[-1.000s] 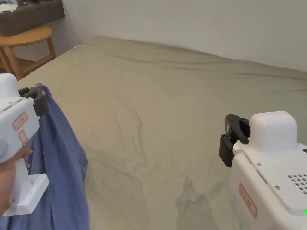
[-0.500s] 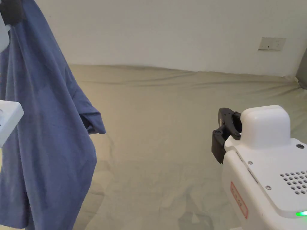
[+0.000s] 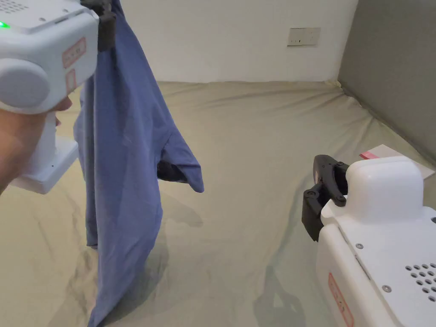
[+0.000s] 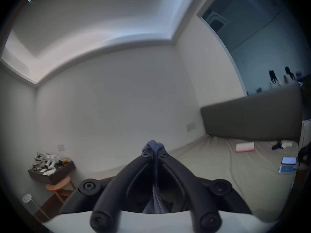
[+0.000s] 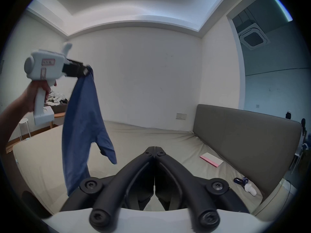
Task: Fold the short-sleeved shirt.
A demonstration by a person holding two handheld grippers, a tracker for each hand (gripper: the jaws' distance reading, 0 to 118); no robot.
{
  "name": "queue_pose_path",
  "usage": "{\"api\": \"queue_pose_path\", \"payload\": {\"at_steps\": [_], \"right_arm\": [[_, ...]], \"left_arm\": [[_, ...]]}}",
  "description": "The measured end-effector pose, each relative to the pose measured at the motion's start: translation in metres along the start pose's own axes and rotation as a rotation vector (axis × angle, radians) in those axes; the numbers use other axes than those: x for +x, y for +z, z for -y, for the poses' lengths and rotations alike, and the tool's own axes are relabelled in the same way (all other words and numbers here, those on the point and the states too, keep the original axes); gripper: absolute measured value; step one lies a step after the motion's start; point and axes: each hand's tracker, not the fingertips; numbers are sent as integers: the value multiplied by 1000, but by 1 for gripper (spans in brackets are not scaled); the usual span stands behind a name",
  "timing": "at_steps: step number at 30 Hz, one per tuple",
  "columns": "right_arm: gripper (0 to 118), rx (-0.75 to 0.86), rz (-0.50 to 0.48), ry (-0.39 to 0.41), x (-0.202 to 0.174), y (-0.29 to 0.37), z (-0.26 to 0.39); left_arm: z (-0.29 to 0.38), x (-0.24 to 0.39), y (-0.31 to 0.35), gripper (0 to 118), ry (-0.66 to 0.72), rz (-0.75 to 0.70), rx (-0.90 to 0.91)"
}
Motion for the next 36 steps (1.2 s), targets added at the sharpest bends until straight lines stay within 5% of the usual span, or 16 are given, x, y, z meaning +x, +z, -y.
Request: {"api": "queue_pose_path", "payload": {"at_steps": [8, 16, 18, 19, 22, 24, 31, 36], "right_arm": [[1, -136, 68, -18, 35, -36, 45], [1, -234, 107, -31, 57, -56, 77], [1, -254, 108, -28, 58, -58, 82], [1, -262, 107, -27, 58, -58, 84], [1, -273, 97, -15, 54, -59, 83], [1, -270, 85, 2, 50, -59, 79], [1, -181, 10, 26, 33, -53, 37], [1, -96, -64, 45, 11, -48, -1]], "left_arm": [[167, 118, -104, 0, -96, 202, -440], [315, 165, -113, 2, -140, 233, -830], [333, 164, -105, 19, -119, 241, -863], [315, 164, -109, 45, -102, 247, -879], [313, 166, -110, 97, -29, 246, -865], [333, 185, -127, 110, 46, 250, -809], [202, 105, -29, 111, 265, 137, -472], [126, 51, 48, 110, 276, -11, -278]]}}
